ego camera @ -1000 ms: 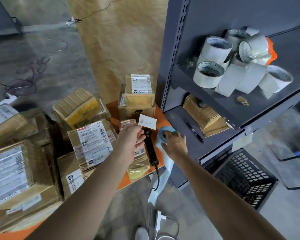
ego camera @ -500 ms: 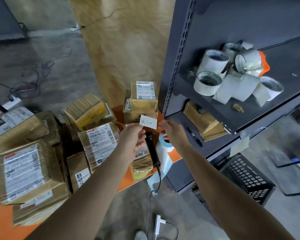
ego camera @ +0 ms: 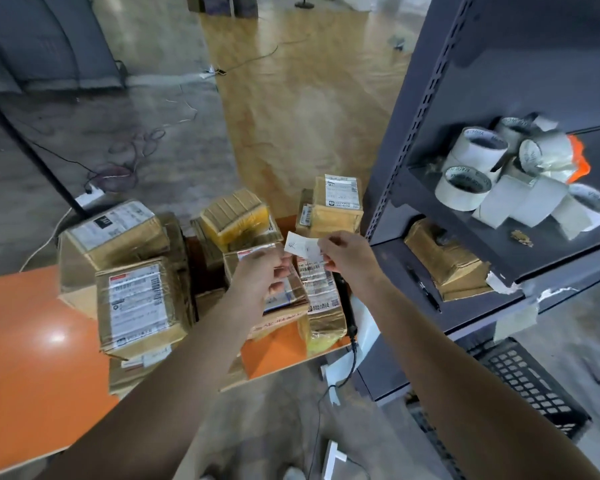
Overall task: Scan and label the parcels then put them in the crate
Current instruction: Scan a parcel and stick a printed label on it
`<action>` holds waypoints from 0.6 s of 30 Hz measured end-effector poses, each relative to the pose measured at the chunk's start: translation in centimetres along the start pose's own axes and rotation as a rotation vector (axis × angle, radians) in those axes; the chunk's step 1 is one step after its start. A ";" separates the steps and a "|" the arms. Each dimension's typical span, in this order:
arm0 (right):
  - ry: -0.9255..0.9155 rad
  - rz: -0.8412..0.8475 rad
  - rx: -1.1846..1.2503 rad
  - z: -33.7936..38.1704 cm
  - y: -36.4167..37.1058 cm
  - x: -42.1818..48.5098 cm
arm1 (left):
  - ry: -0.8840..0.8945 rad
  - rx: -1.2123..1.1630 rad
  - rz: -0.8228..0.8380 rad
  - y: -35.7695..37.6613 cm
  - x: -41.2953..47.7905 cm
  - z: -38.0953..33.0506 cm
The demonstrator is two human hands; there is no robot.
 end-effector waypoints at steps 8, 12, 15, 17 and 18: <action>-0.139 -0.026 -0.289 2.1 3.3 -0.7 | 0.101 0.143 -0.077 -5.2 -1.3 -0.5; -0.106 0.078 -0.301 1.5 4.5 -1.3 | 0.096 0.166 -0.114 -7.4 -1.5 -0.1; -0.086 0.168 -0.386 0.4 5.5 -1.8 | 0.135 0.250 -0.117 -7.8 -1.7 0.2; -0.075 0.215 -0.436 -0.3 6.1 -2.0 | 0.165 0.320 -0.111 -7.7 -1.7 0.6; -0.071 0.232 -0.464 -0.7 6.3 -2.1 | 0.170 0.351 -0.111 -7.6 -1.9 0.8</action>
Point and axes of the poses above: each hand's wrist, its own x-axis towards the middle knuckle, its own y-axis out of the palm, z = x × y, the point moved 8 cm from there along x, towards the middle knuckle, and after that the axes turned 3 degrees about x, right-handed, at the moved point
